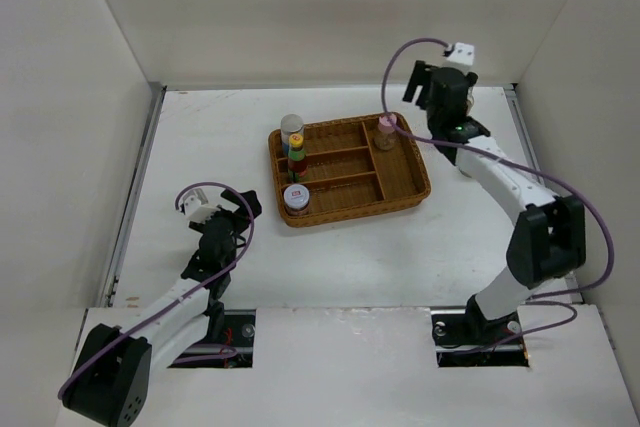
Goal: Organize the condiment bottles
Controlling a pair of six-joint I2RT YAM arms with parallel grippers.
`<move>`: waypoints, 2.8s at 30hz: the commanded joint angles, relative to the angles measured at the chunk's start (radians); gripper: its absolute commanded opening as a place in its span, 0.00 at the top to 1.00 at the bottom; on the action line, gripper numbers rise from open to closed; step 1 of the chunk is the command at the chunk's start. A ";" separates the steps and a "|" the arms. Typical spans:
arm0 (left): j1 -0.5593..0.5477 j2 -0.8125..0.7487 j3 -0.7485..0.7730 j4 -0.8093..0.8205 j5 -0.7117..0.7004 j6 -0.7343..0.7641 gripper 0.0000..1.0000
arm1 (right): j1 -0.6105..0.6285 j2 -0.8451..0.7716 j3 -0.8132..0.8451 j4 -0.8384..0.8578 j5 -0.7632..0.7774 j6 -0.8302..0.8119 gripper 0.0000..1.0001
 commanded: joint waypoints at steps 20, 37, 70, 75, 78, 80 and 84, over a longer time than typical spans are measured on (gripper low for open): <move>-0.001 0.008 -0.001 0.058 0.007 -0.013 0.00 | -0.238 0.226 0.269 0.020 0.060 -0.200 0.19; 0.001 0.010 -0.001 0.058 0.007 -0.012 0.00 | -0.204 0.061 0.238 0.109 0.151 -0.214 0.70; -0.002 0.004 0.000 0.055 0.013 -0.009 0.00 | 0.170 -0.165 -0.122 0.247 0.105 -0.121 0.70; -0.002 0.004 0.000 0.056 0.013 -0.007 0.00 | 0.167 -0.141 -0.119 0.272 0.103 -0.133 0.68; -0.002 0.004 0.000 0.058 0.013 -0.007 0.00 | 0.167 -0.124 -0.145 0.278 0.105 -0.131 0.67; -0.002 0.005 0.000 0.058 0.013 -0.007 0.00 | 0.170 -0.113 -0.183 0.305 0.111 -0.139 0.65; -0.004 0.010 0.000 0.058 0.021 -0.007 0.00 | 0.170 -0.098 -0.217 0.368 0.116 -0.162 0.65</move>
